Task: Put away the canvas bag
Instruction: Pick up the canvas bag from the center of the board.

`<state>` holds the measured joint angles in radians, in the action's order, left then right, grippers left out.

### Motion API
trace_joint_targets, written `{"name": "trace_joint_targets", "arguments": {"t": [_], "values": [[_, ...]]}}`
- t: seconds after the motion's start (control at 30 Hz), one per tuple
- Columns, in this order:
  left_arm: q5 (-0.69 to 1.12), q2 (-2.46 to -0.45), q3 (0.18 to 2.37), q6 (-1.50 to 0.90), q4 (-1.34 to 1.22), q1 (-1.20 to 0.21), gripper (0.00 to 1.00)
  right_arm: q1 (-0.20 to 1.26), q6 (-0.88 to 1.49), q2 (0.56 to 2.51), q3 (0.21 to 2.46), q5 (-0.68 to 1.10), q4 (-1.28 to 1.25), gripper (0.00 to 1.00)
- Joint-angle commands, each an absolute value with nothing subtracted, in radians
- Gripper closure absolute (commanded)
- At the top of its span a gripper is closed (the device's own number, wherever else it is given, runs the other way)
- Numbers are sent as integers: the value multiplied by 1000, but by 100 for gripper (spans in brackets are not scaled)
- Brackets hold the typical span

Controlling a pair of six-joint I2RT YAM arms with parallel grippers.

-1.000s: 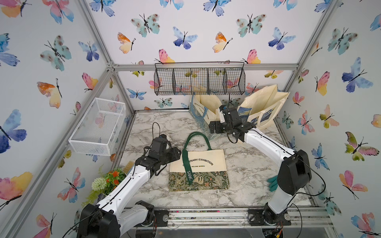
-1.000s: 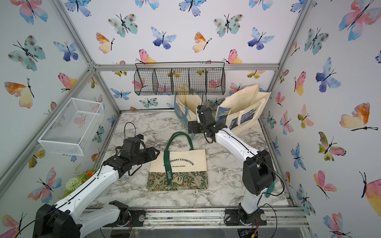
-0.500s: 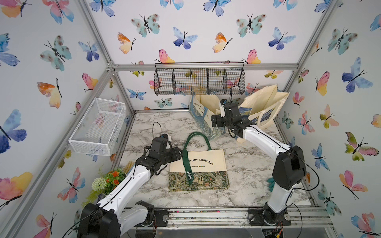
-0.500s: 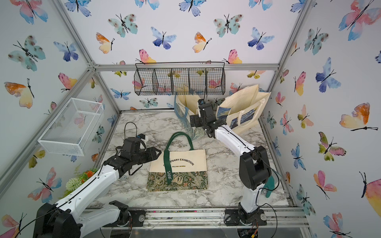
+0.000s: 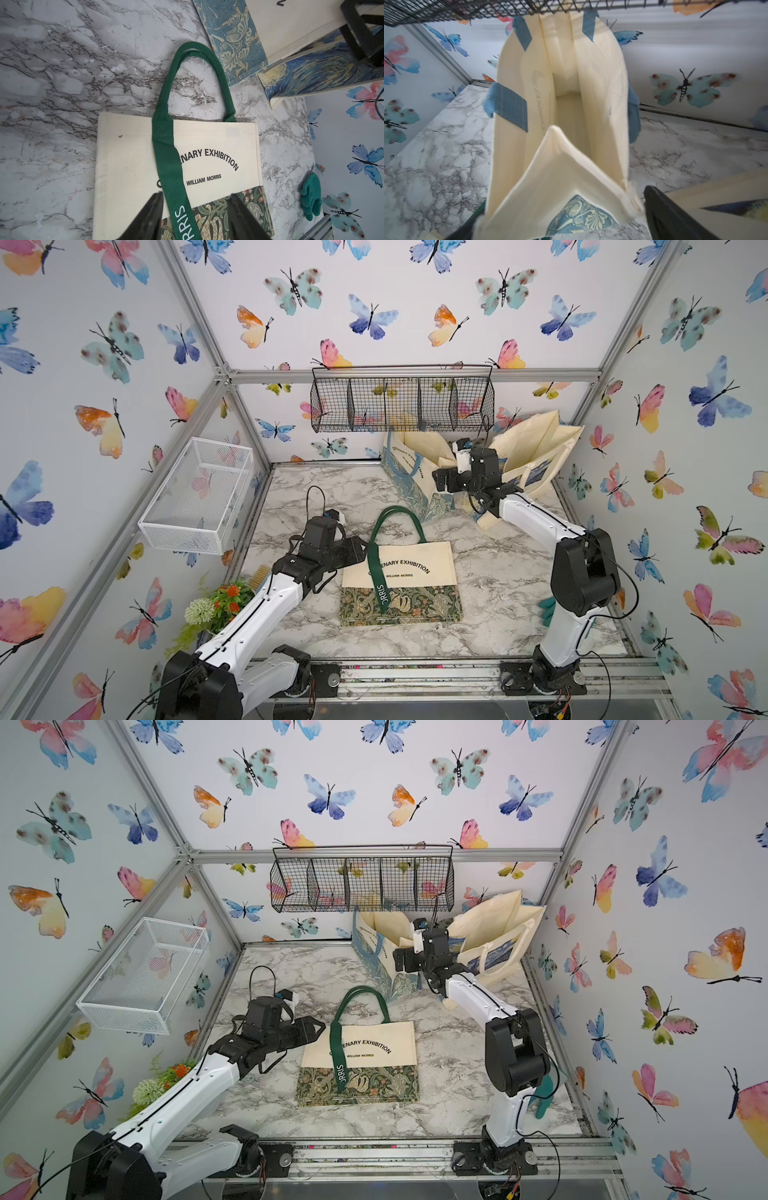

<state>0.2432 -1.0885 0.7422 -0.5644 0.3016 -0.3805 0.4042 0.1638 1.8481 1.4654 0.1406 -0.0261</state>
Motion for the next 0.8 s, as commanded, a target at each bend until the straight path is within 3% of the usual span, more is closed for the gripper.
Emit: {"name": "trace_joint_targets", "arguments": {"t": [0.0, 0.2, 0.77], "values": [[262, -1091, 735, -551, 283, -374, 46, 401, 178, 1860, 1460, 292, -111, 0], [263, -1091, 733, -554, 281, -374, 46, 401, 197, 1888, 1484, 344, -91, 5], [278, -1099, 724, -558, 264, -374, 46, 404, 186, 1964, 1565, 287, 57, 33]]}}
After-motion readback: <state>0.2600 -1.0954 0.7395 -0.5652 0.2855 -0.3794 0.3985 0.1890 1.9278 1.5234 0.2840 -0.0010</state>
